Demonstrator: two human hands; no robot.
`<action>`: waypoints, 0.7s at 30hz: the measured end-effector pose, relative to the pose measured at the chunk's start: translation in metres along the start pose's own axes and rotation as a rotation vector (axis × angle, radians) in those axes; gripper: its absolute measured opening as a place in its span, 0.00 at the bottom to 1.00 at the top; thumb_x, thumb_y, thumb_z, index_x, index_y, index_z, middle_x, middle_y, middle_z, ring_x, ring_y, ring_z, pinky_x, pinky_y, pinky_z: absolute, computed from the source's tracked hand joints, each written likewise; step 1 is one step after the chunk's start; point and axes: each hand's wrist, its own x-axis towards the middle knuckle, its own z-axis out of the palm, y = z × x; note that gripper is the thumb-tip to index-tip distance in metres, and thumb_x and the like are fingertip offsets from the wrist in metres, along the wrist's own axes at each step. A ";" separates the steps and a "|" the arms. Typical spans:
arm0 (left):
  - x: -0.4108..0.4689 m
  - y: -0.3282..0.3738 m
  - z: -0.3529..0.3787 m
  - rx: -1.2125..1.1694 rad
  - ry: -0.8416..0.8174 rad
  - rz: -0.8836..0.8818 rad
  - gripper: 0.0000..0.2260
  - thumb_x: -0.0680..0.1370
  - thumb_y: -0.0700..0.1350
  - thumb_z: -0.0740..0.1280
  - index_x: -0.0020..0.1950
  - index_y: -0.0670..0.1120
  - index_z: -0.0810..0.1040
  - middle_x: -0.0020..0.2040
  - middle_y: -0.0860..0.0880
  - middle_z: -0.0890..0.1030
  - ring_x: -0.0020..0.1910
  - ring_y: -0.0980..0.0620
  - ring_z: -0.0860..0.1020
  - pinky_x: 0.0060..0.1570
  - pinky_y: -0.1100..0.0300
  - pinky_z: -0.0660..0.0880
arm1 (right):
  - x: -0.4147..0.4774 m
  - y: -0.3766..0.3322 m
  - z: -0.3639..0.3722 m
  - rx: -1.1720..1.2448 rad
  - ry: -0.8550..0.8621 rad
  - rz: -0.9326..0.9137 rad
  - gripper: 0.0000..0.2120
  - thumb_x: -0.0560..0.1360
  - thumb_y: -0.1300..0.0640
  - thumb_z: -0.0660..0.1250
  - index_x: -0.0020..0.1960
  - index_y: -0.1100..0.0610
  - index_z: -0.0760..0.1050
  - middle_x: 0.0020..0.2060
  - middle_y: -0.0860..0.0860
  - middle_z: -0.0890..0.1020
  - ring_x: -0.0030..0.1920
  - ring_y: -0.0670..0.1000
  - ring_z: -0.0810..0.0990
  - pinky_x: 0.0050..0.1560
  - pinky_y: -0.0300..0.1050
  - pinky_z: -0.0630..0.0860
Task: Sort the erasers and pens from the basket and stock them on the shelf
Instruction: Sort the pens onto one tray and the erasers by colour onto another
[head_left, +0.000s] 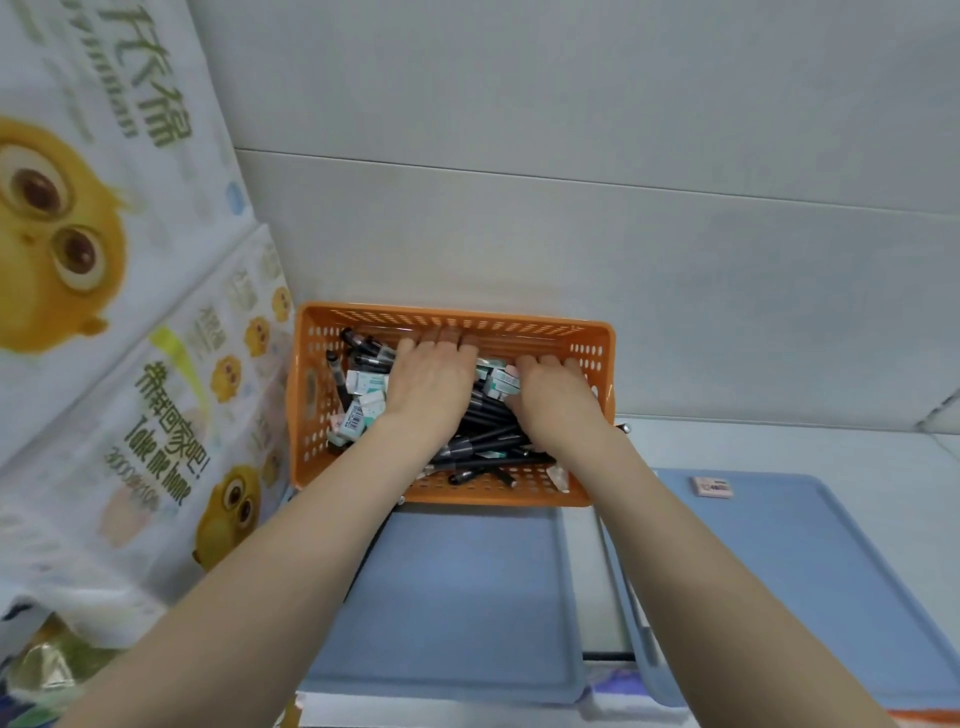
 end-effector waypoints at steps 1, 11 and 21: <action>0.000 0.000 0.000 -0.011 -0.003 0.004 0.15 0.81 0.48 0.62 0.66 0.46 0.71 0.62 0.45 0.77 0.60 0.44 0.76 0.57 0.51 0.65 | -0.001 0.000 -0.003 0.015 -0.006 -0.003 0.18 0.80 0.53 0.63 0.67 0.57 0.68 0.63 0.57 0.75 0.62 0.60 0.71 0.62 0.48 0.66; 0.000 -0.003 -0.011 -0.016 -0.117 0.051 0.17 0.82 0.54 0.58 0.65 0.45 0.72 0.67 0.39 0.72 0.64 0.39 0.72 0.60 0.47 0.65 | -0.004 0.003 -0.007 0.084 0.000 -0.050 0.19 0.79 0.52 0.64 0.68 0.56 0.67 0.62 0.57 0.76 0.63 0.60 0.70 0.60 0.50 0.69; -0.026 -0.020 -0.020 -0.354 0.229 0.030 0.14 0.79 0.42 0.66 0.64 0.40 0.77 0.52 0.41 0.80 0.48 0.40 0.79 0.44 0.49 0.74 | -0.007 0.004 -0.007 0.192 0.082 -0.122 0.21 0.77 0.51 0.68 0.67 0.53 0.70 0.58 0.54 0.81 0.59 0.59 0.75 0.53 0.50 0.73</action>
